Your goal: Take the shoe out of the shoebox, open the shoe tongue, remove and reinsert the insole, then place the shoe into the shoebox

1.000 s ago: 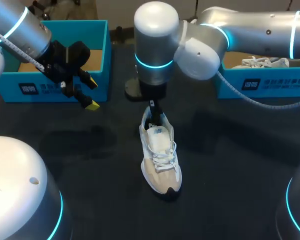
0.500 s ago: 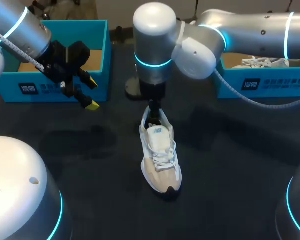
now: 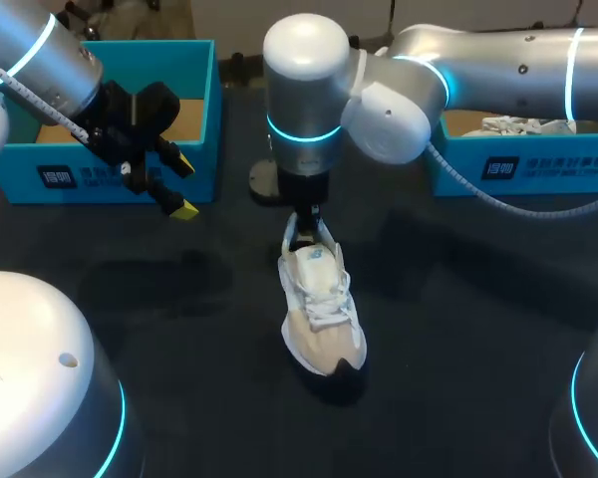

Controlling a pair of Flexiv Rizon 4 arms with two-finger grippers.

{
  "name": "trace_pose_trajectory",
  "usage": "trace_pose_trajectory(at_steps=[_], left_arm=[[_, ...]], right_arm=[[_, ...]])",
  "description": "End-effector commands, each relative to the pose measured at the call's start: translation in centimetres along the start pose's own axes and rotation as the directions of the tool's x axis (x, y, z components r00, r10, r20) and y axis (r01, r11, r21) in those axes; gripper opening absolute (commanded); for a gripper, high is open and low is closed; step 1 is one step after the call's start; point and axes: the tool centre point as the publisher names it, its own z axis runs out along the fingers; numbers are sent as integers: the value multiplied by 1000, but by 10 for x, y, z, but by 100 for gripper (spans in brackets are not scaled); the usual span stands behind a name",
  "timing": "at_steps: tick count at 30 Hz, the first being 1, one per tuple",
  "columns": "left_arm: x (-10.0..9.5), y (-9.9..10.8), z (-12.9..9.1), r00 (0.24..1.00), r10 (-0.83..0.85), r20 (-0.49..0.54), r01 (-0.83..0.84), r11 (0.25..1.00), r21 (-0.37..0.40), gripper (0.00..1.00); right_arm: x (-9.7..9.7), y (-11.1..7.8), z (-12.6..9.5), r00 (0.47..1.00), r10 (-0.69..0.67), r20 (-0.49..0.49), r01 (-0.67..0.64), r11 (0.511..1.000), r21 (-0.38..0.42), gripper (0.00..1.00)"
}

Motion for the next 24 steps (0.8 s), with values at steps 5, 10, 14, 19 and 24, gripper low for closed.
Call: trace_pose_trajectory(at_steps=[5,10,14,19,24], left_arm=[[1,0,-1,1000,-1,1,1,1000,-2,100],[1,0,-1,1000,-1,1,1,1000,-2,100],[1,0,-1,1000,-1,1,1,1000,-2,100],[1,0,-1,1000,-1,1,1,1000,-2,100],[1,0,-1,1000,-1,1,1,1000,-2,100]], right_arm=[[4,-4,-37,998,57,-6,-57,998,13,0],[3,-9,-71,997,71,-14,-70,996,47,0],[-2,-17,-101,997,80,-14,-80,996,45,0],[-12,-31,-140,997,76,17,-76,997,20,0],[-23,-42,-171,998,56,26,-57,998,34,0]])
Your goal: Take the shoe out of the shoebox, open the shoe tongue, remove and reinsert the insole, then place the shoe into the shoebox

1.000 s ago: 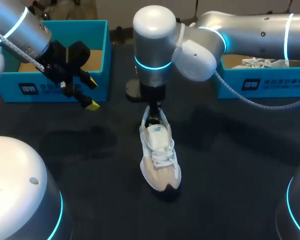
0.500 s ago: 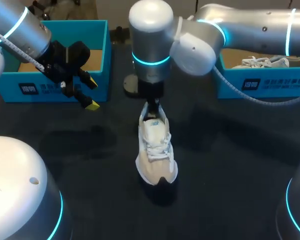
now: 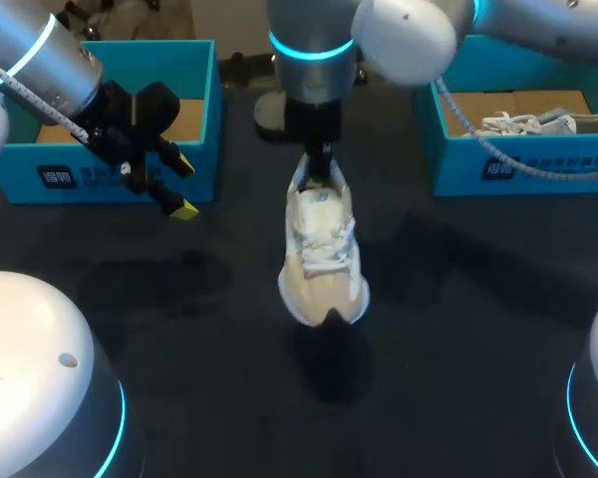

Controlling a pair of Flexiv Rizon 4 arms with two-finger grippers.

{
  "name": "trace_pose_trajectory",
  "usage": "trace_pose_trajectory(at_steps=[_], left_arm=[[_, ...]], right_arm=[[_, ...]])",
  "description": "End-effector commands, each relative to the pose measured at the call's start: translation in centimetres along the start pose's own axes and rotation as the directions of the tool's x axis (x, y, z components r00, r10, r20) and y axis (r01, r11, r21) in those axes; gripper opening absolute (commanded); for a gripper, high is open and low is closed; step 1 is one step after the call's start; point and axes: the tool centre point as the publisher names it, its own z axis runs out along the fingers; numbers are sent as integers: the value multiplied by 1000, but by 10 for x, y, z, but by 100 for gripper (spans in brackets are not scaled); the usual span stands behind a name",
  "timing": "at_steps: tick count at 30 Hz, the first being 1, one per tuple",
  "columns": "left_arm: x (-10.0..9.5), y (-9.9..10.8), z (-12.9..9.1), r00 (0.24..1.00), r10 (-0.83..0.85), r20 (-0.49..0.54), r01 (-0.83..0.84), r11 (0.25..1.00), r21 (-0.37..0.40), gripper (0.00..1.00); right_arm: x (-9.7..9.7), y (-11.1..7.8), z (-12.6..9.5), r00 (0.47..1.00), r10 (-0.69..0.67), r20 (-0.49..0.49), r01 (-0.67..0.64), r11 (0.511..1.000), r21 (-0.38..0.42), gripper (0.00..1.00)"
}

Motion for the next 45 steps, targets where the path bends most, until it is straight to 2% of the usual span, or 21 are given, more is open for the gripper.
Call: trace_pose_trajectory(at_steps=[1,7,9,31,45], left_arm=[[1,0,-1,1000,-1,1,1,1000,-2,100],[1,0,-1,1000,-1,1,1,1000,-2,100],[1,0,-1,1000,-1,1,1,1000,-2,100],[1,0,-1,1000,-1,1,1,1000,-2,100],[1,0,-1,1000,-1,1,1,1000,-2,100]], right_arm=[[-6,-19,-50,1000,-8,12,8,1000,-22,0],[-22,-29,-66,999,-22,43,23,999,-22,0],[-25,-31,-68,997,-23,68,26,999,-43,0],[-25,-31,-68,997,-23,68,26,999,-43,0],[-52,-89,-61,992,-81,94,88,994,-71,0]])
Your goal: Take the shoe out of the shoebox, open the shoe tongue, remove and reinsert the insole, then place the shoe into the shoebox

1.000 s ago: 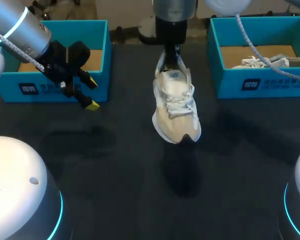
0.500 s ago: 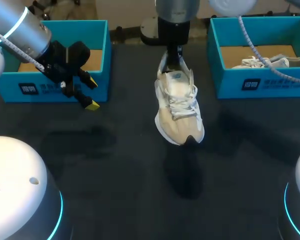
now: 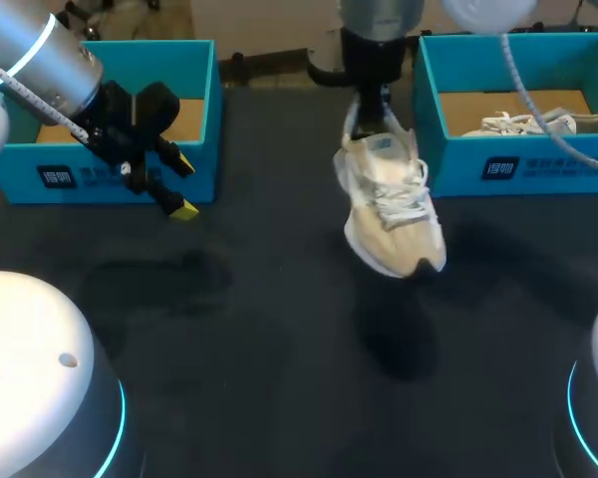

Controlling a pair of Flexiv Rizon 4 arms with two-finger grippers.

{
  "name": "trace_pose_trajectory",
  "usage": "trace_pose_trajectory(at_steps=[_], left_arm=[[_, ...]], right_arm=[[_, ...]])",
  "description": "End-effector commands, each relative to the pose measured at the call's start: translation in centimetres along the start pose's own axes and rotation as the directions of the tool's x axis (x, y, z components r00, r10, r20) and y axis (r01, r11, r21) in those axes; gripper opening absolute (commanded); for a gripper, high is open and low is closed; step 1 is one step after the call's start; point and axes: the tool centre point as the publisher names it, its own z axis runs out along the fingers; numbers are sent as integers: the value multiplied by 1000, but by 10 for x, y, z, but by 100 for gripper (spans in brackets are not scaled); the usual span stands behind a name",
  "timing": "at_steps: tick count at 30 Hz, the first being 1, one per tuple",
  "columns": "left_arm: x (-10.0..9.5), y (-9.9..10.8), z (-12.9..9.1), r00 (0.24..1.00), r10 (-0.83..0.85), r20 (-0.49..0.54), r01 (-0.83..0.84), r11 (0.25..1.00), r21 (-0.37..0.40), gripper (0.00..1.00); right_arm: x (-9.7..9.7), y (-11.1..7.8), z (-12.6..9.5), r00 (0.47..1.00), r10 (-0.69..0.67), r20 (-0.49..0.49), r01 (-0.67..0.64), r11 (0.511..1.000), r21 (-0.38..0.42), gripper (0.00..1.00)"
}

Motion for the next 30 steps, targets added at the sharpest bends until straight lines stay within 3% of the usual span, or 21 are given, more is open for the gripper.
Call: trace_pose_trajectory(at_steps=[1,12,19,30], left_arm=[[1,0,-1,1000,-1,1,1,1000,-2,100],[1,0,-1,1000,-1,1,1,1000,-2,100],[1,0,-1,1000,-1,1,1,1000,-2,100],[1,0,-1,1000,-1,1,1,1000,-2,100]], right_arm=[[-4,-22,-3,1000,-18,2,18,999,-47,0],[-35,-76,10,997,-78,9,78,996,-43,0],[-59,-120,10,994,-102,42,102,995,17,0],[-59,-120,10,994,-102,42,102,995,17,0]])
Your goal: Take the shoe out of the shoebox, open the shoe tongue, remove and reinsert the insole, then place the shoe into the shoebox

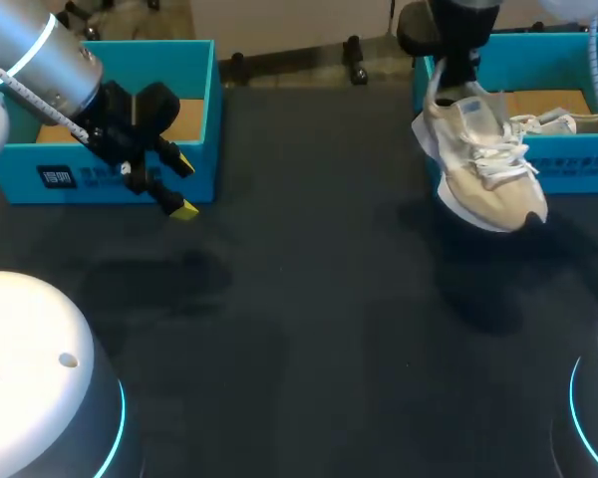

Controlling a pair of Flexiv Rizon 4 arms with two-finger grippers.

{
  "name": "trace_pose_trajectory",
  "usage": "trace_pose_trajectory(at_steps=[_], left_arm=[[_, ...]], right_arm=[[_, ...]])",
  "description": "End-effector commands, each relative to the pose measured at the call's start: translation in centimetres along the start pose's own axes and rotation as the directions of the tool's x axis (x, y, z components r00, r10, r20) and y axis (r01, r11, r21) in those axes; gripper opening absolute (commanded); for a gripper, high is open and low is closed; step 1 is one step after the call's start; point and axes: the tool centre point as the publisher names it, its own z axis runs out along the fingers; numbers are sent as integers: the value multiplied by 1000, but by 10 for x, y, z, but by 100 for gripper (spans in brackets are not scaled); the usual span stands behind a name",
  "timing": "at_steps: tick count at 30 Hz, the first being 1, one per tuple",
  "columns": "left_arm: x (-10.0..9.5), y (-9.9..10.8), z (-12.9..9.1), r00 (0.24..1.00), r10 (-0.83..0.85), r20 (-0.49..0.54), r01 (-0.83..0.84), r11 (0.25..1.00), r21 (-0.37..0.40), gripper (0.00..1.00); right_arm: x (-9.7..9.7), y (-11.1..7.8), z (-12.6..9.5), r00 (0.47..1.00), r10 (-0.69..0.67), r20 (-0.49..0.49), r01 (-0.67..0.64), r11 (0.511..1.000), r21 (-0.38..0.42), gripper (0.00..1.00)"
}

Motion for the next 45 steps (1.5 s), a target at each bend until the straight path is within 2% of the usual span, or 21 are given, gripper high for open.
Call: trace_pose_trajectory(at_steps=[1,6,9,16,25,27,32,45], left_arm=[[1,0,-1,1000,-1,1,1,1000,-2,100],[1,0,-1,1000,-1,1,1,1000,-2,100],[1,0,-1,1000,-1,1,1,1000,-2,100],[1,0,-1,1000,-1,1,1,1000,-2,100],[1,0,-1,1000,-1,1,1,1000,-2,100],[1,0,-1,1000,-1,1,1,1000,-2,100],[1,0,-1,1000,-1,1,1,1000,-2,100],[1,0,-1,1000,-1,1,1,1000,-2,100]], right_arm=[[1,-1,-1,1000,-1,2,1,1000,-2,0],[1,-1,-1,1000,-1,2,1,1000,-2,0],[-9,-15,1,1000,19,8,-18,1000,-15,0],[-41,-53,3,997,62,43,-62,998,-1,0],[-82,-108,17,993,96,73,-103,991,86,0],[-87,-121,21,991,109,77,-115,990,79,0],[-96,-159,20,991,102,89,-112,986,124,0],[-96,-159,20,991,102,89,-112,986,124,0]])
